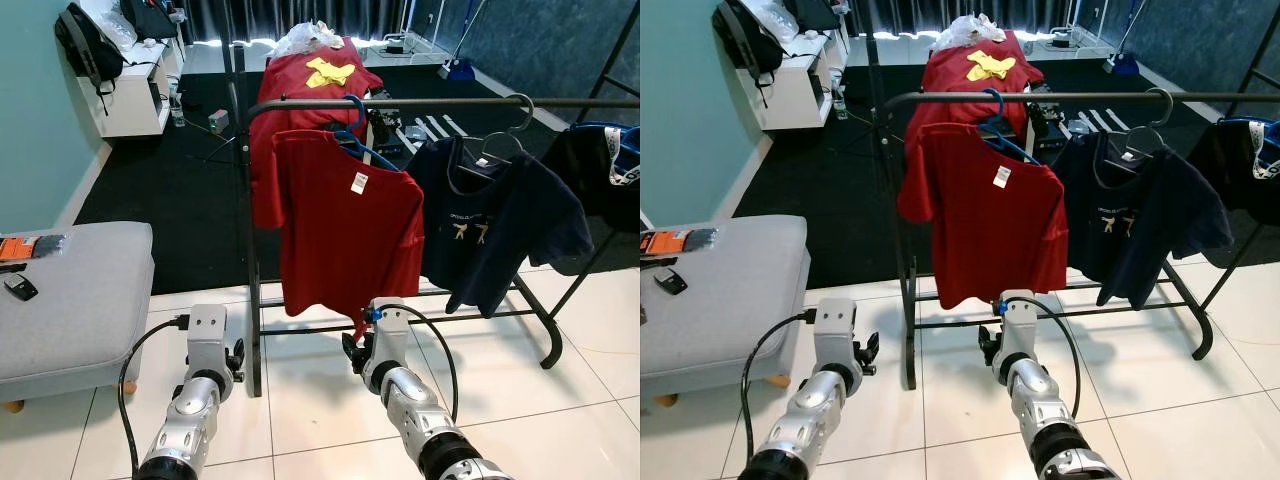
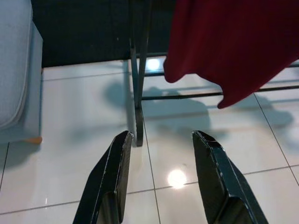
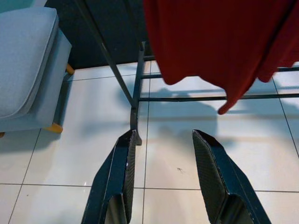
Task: Hang hanger
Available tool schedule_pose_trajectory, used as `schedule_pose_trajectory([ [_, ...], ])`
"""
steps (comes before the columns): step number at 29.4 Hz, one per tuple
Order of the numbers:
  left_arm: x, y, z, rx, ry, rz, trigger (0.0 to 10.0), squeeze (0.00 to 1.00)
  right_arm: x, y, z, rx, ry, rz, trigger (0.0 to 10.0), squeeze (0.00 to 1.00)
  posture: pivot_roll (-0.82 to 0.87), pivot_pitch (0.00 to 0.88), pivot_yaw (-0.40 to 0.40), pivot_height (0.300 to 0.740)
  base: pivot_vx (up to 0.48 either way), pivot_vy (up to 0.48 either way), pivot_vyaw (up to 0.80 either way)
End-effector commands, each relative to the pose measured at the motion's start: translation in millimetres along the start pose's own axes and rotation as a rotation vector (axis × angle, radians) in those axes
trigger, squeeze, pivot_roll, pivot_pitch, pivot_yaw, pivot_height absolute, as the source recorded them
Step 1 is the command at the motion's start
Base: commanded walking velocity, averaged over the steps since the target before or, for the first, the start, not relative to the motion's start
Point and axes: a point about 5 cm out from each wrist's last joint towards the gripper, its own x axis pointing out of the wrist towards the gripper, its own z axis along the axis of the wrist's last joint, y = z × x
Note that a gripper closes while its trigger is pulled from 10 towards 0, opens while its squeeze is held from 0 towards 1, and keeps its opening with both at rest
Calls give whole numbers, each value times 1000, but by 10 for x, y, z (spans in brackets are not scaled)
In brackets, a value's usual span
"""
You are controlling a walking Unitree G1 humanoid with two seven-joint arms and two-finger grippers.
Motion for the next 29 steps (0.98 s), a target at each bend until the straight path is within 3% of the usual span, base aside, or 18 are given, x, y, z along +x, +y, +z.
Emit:
schedule_pose_trajectory([
  [1,-34,-43,-48,8,-6,-19,10000,0,-9,11,-53,8,16,3,10000,0,91,81,-29,740,0,0,0],
  [5,-28,-42,-142,-1,51,-19,10000,0,-23,11,-176,-7,91,9,10000,0,90,97,-24,740,0,0,0],
  [6,-36,-41,-280,6,143,-24,10000,0,-54,-1,-318,-20,179,-2,10000,0,84,104,-22,740,0,0,0],
  [7,-36,-41,-280,6,143,-24,10000,0,-54,-1,-318,-20,179,-2,10000,0,84,104,-22,740,0,0,0],
  [8,-109,15,-552,68,309,-21,10000,0,-156,1,-609,-53,331,-8,10000,0,90,106,-37,740,0,0,0],
  [11,-140,47,-622,96,344,-13,10000,0,-196,5,-699,-63,375,-10,10000,0,94,106,-42,740,0,0,0],
  [15,-177,234,-667,122,369,68,10000,0,-285,107,-909,-45,486,19,10000,0,140,120,-81,740,0,0,0],
  [17,-252,299,-780,112,434,108,10000,0,-367,155,-1054,-28,565,53,10000,0,152,122,-79,740,0,0,0],
  [26,-355,158,-992,66,540,-7,10000,0,-405,127,-1111,-10,598,20,10000,0,99,99,-60,740,0,0,0],
  [29,-354,167,-994,97,551,-30,10000,0,-414,107,-1122,7,614,-15,10000,0,98,84,-54,740,0,0,0],
])
